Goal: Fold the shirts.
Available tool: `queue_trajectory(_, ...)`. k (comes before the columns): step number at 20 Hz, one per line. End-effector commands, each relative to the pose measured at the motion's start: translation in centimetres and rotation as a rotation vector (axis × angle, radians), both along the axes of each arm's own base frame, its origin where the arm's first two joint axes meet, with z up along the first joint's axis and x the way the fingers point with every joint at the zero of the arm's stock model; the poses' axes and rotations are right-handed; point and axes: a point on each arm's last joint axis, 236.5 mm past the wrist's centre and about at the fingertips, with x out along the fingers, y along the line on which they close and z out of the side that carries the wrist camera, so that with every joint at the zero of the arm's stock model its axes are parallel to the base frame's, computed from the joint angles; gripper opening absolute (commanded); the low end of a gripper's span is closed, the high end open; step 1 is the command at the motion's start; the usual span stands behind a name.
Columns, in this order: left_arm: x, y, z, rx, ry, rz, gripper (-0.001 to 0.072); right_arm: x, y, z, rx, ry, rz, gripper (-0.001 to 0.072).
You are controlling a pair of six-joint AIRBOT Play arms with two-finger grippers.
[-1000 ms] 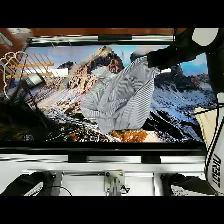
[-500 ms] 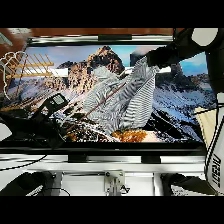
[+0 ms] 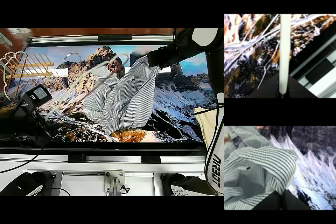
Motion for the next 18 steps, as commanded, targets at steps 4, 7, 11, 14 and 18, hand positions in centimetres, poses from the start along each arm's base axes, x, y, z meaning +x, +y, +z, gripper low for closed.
queue_trajectory(4, -3.3, -3.5, -2.4, -0.036, 0.094, -0.07, 0.0049, 0.0, 0.1, 0.1, 0.005, -0.003, 0.0, 0.0075)
queue_trajectory(7, -2.3, -4.3, -3.2, -0.077, 0.084, -0.02, 0.0049, -0.3, 0.5, -0.1, 0.02, 0.013, 0.013, 0.0075)
queue_trajectory(11, -2.0, -4.2, -2.4, -0.083, 0.059, -0.011, 0.005, -0.5, 0.5, -0.2, 0.017, 0.024, 0.013, 0.0075)
queue_trajectory(14, -1.6, -2.3, -0.4, -0.039, 0.003, 0.012, 0.0049, -0.5, 0.3, -0.2, 0.012, 0.022, 0.009, 0.0074)
queue_trajectory(18, -3.4, -1.0, 1.3, -0.027, 0.003, -0.01, 0.0049, -0.5, 0.3, -0.3, 0.012, 0.024, 0.008, 0.0074)
